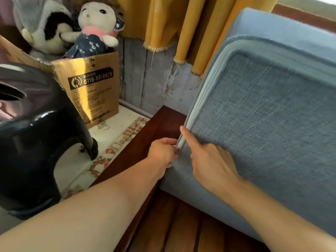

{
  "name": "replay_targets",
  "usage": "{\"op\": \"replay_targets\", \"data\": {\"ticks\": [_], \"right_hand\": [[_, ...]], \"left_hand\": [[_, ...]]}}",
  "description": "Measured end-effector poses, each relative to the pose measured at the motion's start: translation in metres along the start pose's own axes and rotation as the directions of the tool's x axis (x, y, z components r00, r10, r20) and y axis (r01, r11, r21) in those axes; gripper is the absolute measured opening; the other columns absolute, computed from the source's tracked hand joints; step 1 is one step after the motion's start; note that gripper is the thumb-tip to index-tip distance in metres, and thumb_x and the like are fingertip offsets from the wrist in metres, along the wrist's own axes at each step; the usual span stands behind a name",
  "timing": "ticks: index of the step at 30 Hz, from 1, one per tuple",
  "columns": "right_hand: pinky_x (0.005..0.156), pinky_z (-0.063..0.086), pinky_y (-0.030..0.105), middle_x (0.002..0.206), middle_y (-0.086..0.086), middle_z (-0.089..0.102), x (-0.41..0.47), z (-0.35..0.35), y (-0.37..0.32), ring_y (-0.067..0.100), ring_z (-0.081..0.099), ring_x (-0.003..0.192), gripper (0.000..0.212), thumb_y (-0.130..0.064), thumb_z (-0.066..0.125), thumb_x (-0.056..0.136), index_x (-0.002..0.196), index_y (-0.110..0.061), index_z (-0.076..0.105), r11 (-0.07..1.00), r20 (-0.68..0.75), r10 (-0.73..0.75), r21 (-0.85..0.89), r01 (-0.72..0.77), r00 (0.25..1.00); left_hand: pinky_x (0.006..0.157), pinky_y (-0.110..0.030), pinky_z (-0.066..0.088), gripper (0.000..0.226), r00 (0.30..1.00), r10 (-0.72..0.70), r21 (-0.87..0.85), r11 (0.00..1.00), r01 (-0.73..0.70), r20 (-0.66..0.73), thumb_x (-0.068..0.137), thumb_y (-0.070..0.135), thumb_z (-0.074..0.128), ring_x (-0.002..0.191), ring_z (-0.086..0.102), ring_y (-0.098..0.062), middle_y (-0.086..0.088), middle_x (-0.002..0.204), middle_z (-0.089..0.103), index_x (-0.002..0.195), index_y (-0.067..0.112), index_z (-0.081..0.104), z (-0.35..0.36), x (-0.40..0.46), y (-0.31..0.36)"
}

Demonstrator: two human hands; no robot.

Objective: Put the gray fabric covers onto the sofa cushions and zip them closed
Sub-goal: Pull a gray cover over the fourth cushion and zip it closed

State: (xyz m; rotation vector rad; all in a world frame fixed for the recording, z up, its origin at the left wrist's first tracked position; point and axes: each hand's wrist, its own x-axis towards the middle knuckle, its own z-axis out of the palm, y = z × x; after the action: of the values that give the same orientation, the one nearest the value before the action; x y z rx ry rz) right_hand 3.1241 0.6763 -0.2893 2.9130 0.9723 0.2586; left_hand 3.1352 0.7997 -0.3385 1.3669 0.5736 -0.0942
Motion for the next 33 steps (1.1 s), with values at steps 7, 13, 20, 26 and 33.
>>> {"op": "replay_targets", "data": {"ticks": [7,13,20,26,33], "right_hand": [[0.058,0.049,0.031,0.096,0.008,0.059,-0.02,-0.058,-0.013,0.024,0.061,0.08,0.062,-0.009,0.083,0.053,0.112,-0.009,0.065,1.0,-0.398,0.014,0.015,-0.009,0.917],[0.096,0.029,0.045,0.119,0.013,0.039,-0.059,-0.13,0.039,0.034,0.041,0.11,0.065,-0.008,0.072,0.06,0.12,-0.012,0.049,0.986,-0.657,0.13,0.003,-0.169,0.743],[0.109,0.022,0.057,0.142,0.021,0.032,-0.115,-0.159,0.145,0.038,0.029,0.13,0.104,-0.041,0.087,0.053,0.138,-0.008,0.037,0.872,-0.365,0.449,-0.023,-0.489,0.816],[0.116,0.003,0.043,0.157,0.01,0.005,-0.169,-0.173,0.193,0.028,0.005,0.144,0.116,-0.058,0.076,0.062,0.151,-0.025,0.009,0.75,-0.224,0.646,0.007,-0.661,0.73],[0.118,-0.006,0.038,0.158,0.003,-0.001,-0.193,-0.165,0.191,0.022,-0.005,0.145,0.104,-0.05,0.068,0.074,0.149,-0.033,-0.002,0.792,-0.24,0.595,0.011,-0.611,0.767]], "left_hand": [[0.092,-0.037,0.05,0.032,0.938,0.338,0.186,0.919,-0.347,0.079,0.086,0.004,0.059,0.098,0.061,-0.013,0.003,0.104,0.064,0.113,0.022,0.055,0.003,-0.055,0.042],[0.108,-0.039,0.032,0.079,0.645,0.763,0.558,0.519,-0.648,0.038,0.07,0.018,0.073,0.129,0.036,-0.024,-0.005,0.138,0.041,0.138,0.016,0.033,0.026,-0.113,0.107],[0.113,-0.052,0.002,0.099,0.407,0.664,0.73,-0.319,-0.605,0.627,0.075,0.025,0.068,0.144,0.002,-0.033,-0.014,0.157,0.0,0.151,0.022,0.006,0.1,-0.15,0.142],[0.11,-0.056,-0.013,0.096,0.442,0.547,0.684,-0.393,-0.615,0.711,0.084,0.029,0.058,0.143,-0.016,-0.033,-0.005,0.157,-0.017,0.148,0.031,-0.014,0.18,-0.174,0.132],[0.11,-0.058,-0.006,0.103,0.447,0.625,0.756,-0.405,-0.515,0.64,0.078,0.026,0.06,0.142,-0.009,-0.027,-0.005,0.15,-0.016,0.143,0.026,-0.02,0.209,-0.19,0.103]]}}
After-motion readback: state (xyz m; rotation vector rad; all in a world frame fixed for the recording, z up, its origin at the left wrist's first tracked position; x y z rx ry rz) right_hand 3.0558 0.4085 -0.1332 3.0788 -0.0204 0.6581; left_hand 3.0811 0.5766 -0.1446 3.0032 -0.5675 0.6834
